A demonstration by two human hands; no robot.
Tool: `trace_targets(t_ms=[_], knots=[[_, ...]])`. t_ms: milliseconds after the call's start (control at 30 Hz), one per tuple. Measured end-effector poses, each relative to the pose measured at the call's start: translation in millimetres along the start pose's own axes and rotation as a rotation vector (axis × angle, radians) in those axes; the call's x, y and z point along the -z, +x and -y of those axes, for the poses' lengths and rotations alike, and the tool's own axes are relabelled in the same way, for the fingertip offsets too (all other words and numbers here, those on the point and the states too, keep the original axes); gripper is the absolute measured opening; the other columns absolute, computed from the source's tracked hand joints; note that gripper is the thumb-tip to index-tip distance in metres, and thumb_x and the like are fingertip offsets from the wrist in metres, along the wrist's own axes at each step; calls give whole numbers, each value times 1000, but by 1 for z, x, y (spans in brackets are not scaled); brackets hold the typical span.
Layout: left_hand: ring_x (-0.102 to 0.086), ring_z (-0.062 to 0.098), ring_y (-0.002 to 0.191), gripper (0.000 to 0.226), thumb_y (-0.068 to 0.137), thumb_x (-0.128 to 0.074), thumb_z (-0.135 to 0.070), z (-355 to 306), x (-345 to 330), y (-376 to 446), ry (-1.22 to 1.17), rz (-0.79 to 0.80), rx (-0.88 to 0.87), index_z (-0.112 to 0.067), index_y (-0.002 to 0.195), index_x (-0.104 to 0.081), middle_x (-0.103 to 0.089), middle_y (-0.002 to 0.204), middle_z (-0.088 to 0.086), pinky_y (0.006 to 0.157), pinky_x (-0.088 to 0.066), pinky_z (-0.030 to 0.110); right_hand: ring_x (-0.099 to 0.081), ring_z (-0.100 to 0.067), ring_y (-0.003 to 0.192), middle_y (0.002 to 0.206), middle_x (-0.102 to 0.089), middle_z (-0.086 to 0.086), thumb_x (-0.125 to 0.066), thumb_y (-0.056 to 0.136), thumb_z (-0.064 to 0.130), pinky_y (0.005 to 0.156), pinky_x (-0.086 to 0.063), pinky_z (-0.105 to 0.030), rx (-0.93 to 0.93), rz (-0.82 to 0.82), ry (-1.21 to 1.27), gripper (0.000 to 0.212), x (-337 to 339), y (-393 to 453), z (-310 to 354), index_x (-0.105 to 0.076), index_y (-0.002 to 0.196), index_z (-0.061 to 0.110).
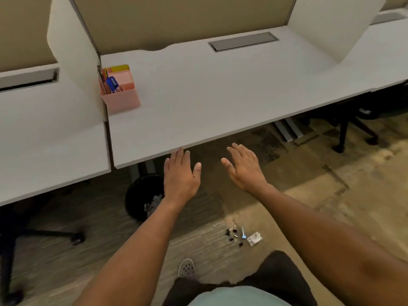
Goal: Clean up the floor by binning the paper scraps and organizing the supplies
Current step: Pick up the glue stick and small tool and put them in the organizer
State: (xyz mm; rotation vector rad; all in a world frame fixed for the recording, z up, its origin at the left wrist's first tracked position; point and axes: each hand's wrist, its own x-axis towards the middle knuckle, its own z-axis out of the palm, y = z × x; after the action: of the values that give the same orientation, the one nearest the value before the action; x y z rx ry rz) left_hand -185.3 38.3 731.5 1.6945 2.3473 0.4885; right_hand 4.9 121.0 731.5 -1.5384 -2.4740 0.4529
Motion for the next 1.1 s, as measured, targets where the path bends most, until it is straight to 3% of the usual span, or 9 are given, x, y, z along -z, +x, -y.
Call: trace_targets(t_ms=[200,433,633,767,933,1100], knots=[[-20,25,147,51,98,-41,-35,-41,-102,-23,-29,78,68,-11,143,-40,-29,157,9,121,-13,44,-23,-22,146,154,-35,-4,-24,98,57,119,-17,-43,-102,86,78,60,-43,-24,-105,-38,143,20],[-19,24,147,49,98,-43,-30,-89,-244,-52,-84,255,193,-10,143,-41,-28,158,8,122,-12,42,-33,-25,141,148,-43,-8,-30,100,49,115,-25,-45,-193,192,187,53,-118,-49,-239,-42,140,16],[-23,25,146,49,97,-47,-26,-92,-377,-81,-141,394,361,-10,143,-42,-31,156,9,121,-15,40,-47,-29,126,134,-55,-12,-40,100,39,105,-36,-38,-303,282,217,43,-224,-74,-347,-50,131,10],[-28,26,144,51,95,-50,-24,-73,-472,-103,-101,546,352,-7,142,-43,-33,155,11,119,-20,40,-50,-32,122,131,-58,-14,-46,99,35,103,-39,-40,-391,341,259,41,-315,-99,-393,-54,128,7],[-40,29,134,50,93,-54,-24,-44,-574,-120,-113,639,371,-9,140,-45,-46,146,12,112,-33,38,-56,-30,116,128,-61,-14,-51,97,35,94,-41,-32,-659,415,374,41,-424,-125,-428,-54,128,8],[-50,31,121,48,93,-54,-23,-23,-674,-115,-139,667,374,-12,139,-45,-52,134,15,97,-46,42,-64,-24,100,115,-67,-7,-65,88,34,86,-52,-35,-1184,549,574,41,-528,-142,-459,-56,122,13]])
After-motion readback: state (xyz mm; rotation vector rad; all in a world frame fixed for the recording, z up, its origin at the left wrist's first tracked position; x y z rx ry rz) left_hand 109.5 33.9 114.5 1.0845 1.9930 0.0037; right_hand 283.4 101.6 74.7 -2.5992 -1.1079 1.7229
